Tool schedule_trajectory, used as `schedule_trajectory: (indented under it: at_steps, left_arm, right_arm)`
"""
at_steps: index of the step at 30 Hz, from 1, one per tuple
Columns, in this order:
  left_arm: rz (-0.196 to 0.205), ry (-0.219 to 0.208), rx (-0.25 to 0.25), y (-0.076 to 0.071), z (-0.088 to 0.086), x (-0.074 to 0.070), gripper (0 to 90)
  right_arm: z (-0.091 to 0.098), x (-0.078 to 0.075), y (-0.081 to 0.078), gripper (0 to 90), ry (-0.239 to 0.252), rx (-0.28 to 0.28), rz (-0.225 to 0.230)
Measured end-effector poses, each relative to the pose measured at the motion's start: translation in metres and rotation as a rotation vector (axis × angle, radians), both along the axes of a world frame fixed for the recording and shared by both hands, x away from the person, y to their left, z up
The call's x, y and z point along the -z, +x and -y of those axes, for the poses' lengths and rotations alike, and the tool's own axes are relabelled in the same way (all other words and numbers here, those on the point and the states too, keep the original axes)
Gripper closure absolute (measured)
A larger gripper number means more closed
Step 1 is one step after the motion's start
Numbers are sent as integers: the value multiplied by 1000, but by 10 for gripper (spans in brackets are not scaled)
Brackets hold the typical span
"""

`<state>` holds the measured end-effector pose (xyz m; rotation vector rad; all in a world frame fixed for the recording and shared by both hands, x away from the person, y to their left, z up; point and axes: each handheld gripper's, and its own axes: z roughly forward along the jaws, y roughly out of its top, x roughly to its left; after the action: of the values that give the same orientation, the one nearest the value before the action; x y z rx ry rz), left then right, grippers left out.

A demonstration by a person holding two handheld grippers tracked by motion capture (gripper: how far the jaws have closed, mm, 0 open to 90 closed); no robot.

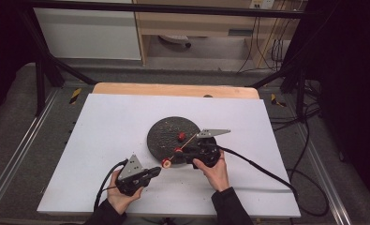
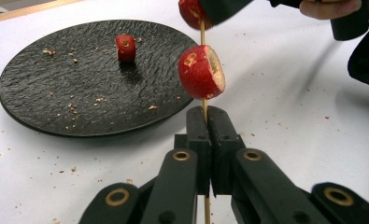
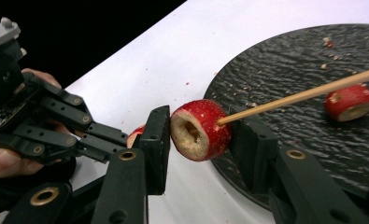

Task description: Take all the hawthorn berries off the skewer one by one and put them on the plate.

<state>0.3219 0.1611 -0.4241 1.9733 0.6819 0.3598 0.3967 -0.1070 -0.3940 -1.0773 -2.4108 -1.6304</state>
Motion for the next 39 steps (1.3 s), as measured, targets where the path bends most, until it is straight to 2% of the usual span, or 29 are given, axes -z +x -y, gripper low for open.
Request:
schedule_trajectory:
  at_steps: [22,39]
  left_arm:
    - [4,-9,-10,0,-4,-1,882]
    - [5,-11,-20,1,-10,-2,882]
  right_arm:
    - [19,-19,17,611,4,57,24]
    - [41,-38,36,614,4,132,44]
